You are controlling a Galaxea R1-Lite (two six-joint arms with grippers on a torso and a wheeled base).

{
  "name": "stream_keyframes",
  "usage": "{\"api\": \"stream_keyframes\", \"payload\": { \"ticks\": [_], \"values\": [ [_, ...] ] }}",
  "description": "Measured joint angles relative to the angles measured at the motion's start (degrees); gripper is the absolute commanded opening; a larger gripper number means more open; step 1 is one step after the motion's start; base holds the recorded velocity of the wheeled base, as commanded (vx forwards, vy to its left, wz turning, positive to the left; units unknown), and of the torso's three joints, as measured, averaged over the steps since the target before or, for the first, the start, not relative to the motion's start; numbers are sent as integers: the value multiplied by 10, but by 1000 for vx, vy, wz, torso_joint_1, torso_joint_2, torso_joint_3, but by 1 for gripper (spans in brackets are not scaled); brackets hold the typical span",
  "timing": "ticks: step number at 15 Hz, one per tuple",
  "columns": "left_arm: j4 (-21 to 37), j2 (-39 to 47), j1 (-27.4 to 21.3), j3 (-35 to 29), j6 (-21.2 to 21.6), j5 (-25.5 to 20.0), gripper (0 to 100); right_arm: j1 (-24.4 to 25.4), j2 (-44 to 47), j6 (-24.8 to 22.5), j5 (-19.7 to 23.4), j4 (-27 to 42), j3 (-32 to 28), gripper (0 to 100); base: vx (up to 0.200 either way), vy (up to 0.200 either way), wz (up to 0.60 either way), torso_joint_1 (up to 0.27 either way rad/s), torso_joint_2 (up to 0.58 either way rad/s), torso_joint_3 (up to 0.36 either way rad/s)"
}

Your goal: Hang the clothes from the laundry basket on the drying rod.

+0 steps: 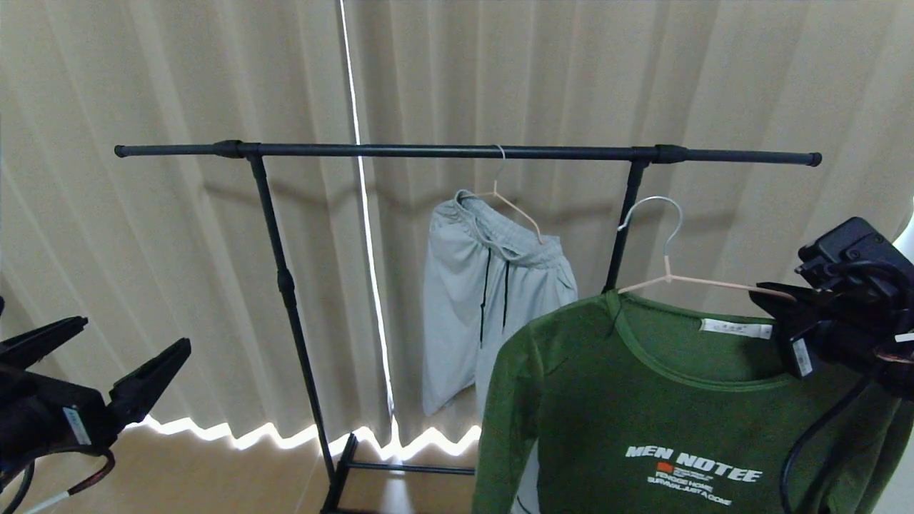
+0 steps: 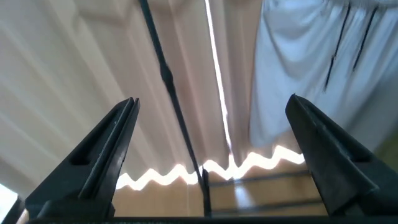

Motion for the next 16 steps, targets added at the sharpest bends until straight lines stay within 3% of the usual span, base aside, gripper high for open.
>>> {"api": "stream_keyframes", "payload": {
  "ticks": [6, 16],
  "values": [
    [-2, -78, -9, 54, -17, -18, 100, -18, -16, 0, -21, 25, 6, 0, 0, 0, 0, 0, 0, 0],
    [1, -100, -19, 50, -21, -34, 100, -14, -38, 2, -14, 17, 28, 0, 0, 0, 0, 0, 0, 0]
  ]
}}
